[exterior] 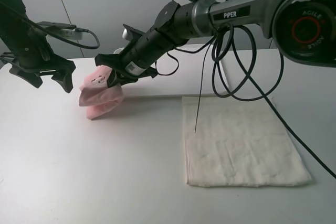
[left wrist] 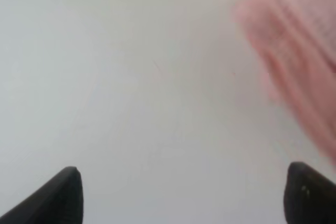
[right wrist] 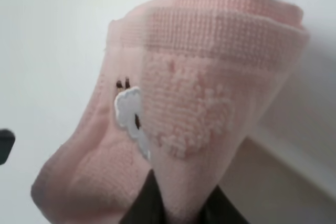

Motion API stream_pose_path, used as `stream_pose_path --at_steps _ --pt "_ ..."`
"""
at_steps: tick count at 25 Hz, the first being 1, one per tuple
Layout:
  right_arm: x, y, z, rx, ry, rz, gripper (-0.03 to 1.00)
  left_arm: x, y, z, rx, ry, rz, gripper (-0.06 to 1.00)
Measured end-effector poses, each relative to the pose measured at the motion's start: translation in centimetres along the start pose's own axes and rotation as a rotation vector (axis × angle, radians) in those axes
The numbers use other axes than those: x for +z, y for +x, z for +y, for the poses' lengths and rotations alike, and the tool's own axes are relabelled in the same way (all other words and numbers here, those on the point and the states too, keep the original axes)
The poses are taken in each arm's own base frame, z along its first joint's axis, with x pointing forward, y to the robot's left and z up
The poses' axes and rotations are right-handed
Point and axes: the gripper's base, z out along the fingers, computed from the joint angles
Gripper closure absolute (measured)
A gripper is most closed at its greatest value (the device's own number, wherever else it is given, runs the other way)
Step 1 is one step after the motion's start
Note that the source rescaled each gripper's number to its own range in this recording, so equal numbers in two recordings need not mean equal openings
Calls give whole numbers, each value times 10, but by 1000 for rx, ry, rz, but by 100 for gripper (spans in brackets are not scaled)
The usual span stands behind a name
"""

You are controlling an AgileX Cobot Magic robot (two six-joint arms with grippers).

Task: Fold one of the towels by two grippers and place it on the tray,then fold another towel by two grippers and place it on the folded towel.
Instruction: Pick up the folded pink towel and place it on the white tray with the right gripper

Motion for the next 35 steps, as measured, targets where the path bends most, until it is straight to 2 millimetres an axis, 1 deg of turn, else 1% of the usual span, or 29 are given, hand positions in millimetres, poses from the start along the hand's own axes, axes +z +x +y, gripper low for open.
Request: stream_pose_path --at_steps 3,8,12,13,15,18,23,24,25,29,30,31,33,35 --pt "-15 -14 -21 35 24 -41 89 0 0 0 -1 2 0 -4" --pt "-46 -35 -68 124 70 -126 89 0 0 0 -1 2 0 -4" --pt "-69 -45 -104 199 107 -185 89 0 0 0 -2 3 1 -4" --pt "-71 -45 -113 218 114 -190 89 0 0 0 -2 3 3 -4" --pt "-71 -45 -126 247 125 -193 89 0 1 0 -2 3 6 -4" --pt "-64 -41 -138 258 149 -180 89 0 1 0 -2 3 16 -4" --pt "-62 -40 -140 258 158 -183 88 0 2 0 -2 3 21 -4" --pt "-62 -40 -140 250 159 -182 83 0 2 0 -2 3 21 -4" --pt "-62 -40 -140 237 160 -181 76 0 2 0 -2 3 21 -4" --pt "-62 -40 -140 205 160 -172 36 0 2 0 -2 3 27 -4" --pt "-62 -39 -140 194 165 -159 27 0 2 0 -2 3 27 -4" --pt "-64 -38 -139 173 174 -147 21 0 3 0 -2 3 29 -4" --pt "-71 -39 -136 116 211 -126 14 0 3 0 -4 5 29 -4" --pt "-84 -40 -133 49 273 -99 13 0 3 -1 -5 7 29 -4"
